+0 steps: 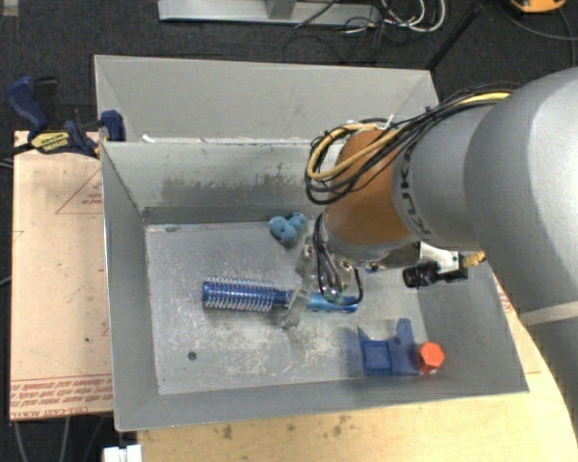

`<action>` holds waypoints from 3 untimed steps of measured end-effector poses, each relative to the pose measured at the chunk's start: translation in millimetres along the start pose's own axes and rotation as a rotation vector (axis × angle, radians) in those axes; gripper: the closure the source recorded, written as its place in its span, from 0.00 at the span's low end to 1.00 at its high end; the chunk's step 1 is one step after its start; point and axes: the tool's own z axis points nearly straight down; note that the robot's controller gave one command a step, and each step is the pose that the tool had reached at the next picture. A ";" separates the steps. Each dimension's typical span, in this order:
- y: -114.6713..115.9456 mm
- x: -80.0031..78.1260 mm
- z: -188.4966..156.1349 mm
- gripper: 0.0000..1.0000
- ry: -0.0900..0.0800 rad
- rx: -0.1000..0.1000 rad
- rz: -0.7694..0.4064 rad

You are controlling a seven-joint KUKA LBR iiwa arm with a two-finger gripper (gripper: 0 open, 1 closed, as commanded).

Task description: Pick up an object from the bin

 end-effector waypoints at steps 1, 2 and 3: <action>0.2 -0.2 -0.1 1.00 -0.001 0.000 -0.001; 0.9 -0.3 -23.9 1.00 -0.003 -0.001 -0.003; 1.9 -1.0 -65.8 1.00 -0.005 -0.002 -0.006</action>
Offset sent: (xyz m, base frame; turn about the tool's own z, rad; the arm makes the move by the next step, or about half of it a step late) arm 0.0000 0.0000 0.0000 0.0000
